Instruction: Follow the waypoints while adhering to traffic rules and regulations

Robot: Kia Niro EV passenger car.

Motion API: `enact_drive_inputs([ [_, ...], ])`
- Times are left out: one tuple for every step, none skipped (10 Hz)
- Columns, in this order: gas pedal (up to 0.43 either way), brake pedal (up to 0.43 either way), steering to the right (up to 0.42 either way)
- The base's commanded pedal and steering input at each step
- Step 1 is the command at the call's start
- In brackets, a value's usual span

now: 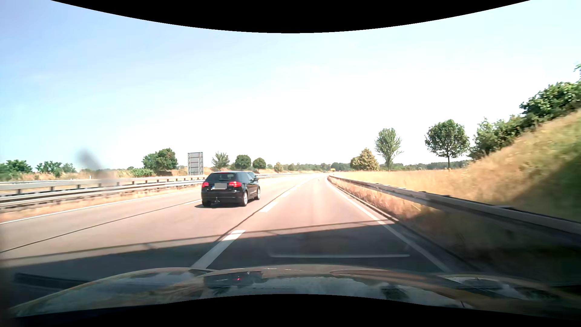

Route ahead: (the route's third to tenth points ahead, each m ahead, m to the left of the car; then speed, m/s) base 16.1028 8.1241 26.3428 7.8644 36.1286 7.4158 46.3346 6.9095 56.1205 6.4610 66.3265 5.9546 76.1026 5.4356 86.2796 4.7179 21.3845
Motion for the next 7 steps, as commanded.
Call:
enact_drive_inputs([
  [0.0, 0.018, 0.008],
  [0.0, 0.018, 0.008],
  [0.0, 0.018, 0.008],
  [0.0, 0.024, 0.008],
  [0.0, 0.024, 0.006],
  [0.0, 0.049, 0.004],
  [0.0, 0.061, 0.003],
])
